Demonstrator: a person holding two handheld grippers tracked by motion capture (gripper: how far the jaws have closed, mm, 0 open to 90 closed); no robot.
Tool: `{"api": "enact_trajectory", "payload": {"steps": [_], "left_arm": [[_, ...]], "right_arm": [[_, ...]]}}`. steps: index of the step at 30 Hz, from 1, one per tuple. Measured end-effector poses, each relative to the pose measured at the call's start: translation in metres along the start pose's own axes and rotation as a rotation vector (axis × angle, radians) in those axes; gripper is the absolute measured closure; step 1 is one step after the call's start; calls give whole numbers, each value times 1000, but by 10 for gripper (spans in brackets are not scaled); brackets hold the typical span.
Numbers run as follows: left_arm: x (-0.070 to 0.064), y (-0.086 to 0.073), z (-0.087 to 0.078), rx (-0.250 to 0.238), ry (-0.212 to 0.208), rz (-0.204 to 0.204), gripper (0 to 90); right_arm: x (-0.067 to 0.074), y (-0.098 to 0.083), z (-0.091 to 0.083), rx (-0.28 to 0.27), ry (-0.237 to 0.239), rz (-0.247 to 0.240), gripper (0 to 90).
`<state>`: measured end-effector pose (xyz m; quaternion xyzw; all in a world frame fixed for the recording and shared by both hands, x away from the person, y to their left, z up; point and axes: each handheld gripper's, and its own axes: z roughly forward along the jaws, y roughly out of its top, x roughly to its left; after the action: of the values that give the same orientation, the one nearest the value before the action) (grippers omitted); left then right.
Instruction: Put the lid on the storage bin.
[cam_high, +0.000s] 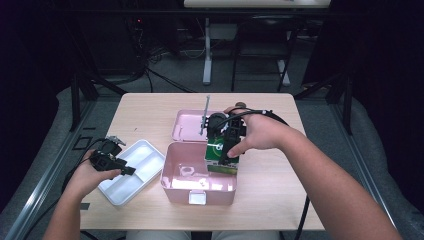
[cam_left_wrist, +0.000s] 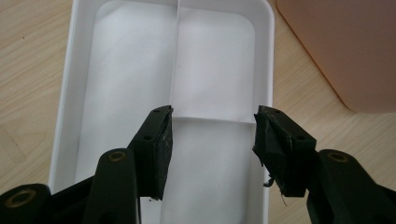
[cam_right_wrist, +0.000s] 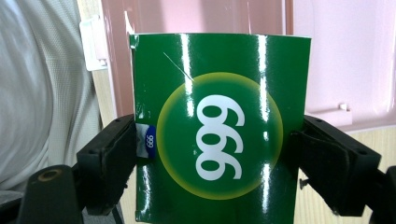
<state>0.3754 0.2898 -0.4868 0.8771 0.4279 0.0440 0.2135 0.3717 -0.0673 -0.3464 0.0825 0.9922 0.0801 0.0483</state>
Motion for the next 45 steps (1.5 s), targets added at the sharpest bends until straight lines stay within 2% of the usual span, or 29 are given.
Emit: {"api": "enact_trajectory", "payload": {"steps": [10, 15, 18, 26, 33, 45], "left_arm": [[0, 0, 1, 0, 2, 6, 467], [-1, 0, 2, 4, -4, 6, 467], [-1, 0, 2, 5, -3, 5, 468], [-1, 1, 4, 8, 0, 11, 468], [0, 0, 3, 4, 0, 9, 467], [-1, 0, 4, 7, -2, 8, 468]], "right_arm": [[1, 8, 13, 10, -2, -9, 167], [-1, 8, 25, -12, 24, 0, 167], [-1, 6, 38, 17, 21, -10, 166], [-6, 0, 57, 14, 37, 6, 165], [-6, -1, 74, 30, 50, -8, 162], [-7, 0, 87, 57, 49, -31, 154]]}}
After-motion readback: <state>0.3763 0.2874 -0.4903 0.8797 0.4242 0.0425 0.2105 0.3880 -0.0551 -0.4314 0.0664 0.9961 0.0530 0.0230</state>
